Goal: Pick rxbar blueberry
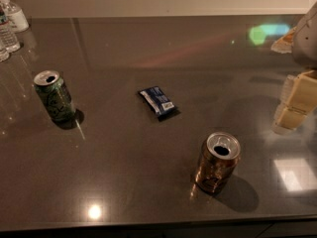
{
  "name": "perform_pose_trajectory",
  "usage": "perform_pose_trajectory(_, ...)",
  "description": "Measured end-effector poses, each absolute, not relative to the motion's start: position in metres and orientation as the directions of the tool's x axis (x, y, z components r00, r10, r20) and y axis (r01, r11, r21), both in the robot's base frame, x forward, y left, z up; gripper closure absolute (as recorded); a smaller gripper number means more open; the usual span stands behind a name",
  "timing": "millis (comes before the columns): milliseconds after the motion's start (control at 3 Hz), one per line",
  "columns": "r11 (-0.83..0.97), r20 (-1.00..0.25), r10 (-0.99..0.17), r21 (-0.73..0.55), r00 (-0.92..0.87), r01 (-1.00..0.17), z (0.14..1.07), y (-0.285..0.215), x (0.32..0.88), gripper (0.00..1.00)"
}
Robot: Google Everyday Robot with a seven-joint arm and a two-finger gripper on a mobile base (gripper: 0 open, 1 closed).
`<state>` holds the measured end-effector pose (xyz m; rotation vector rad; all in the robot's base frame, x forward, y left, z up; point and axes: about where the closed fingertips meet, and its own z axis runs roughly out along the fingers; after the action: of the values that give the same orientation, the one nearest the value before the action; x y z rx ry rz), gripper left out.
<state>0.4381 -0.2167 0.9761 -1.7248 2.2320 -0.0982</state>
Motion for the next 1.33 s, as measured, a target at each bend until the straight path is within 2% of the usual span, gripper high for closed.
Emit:
perform_pose_trajectory(667,0.254,-0.244,-0.949,-0.232,-0.197,-0.939,0.978,-0.207,0.451,0.00)
perform_pose_trajectory(1333,0.205,-0.306,-0.942,-0.197,-0.138,-0.959,0.971,-0.148,0.499,0.00)
